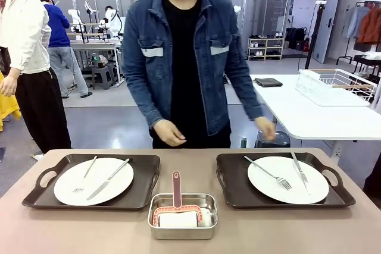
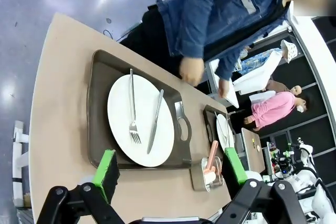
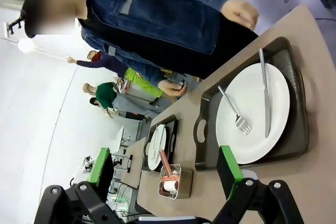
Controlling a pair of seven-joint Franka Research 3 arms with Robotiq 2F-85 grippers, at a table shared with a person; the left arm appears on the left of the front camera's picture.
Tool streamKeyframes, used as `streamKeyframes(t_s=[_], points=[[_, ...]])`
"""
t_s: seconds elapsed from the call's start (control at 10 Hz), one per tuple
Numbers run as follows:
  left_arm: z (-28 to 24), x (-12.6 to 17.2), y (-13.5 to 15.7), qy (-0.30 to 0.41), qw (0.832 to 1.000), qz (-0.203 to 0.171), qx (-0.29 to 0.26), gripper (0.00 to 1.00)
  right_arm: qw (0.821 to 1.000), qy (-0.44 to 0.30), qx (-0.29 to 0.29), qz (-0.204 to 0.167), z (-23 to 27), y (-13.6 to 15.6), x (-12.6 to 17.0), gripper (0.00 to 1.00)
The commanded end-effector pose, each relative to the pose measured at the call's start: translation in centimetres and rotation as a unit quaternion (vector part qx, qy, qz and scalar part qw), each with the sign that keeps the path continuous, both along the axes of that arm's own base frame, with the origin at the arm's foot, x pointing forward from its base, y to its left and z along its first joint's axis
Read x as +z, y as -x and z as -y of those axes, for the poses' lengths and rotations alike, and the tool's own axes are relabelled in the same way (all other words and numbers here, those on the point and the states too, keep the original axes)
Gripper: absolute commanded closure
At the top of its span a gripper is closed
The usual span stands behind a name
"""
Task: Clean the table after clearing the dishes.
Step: When the left (or right) Handle tray is removed, use the left hand (or right hand) to clean the left (or right) side of the table with the Lint Roller.
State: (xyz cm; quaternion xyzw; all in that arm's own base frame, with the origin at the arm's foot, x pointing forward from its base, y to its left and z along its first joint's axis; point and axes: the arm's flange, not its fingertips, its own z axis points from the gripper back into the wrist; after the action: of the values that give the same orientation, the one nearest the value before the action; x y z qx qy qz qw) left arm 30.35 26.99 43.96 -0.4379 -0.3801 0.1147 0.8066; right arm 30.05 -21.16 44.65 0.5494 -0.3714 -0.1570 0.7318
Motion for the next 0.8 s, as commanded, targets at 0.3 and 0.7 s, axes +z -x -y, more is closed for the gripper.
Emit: streamKeyframes(t_s=[0.3, 0.7], points=[[-0.32, -0.01, 0.24, -0.001, 1.0, 0.009, -0.004, 0.0, 1.0, 0.004, 0.003, 0.011, -0.12, 0.04, 0.13, 0.0], [-0.32, -0.01, 0.24, -0.001, 1.0, 0.009, -0.004, 0.0, 1.0, 0.004, 0.003, 0.011, -0.12, 0.04, 0.13, 0.0]])
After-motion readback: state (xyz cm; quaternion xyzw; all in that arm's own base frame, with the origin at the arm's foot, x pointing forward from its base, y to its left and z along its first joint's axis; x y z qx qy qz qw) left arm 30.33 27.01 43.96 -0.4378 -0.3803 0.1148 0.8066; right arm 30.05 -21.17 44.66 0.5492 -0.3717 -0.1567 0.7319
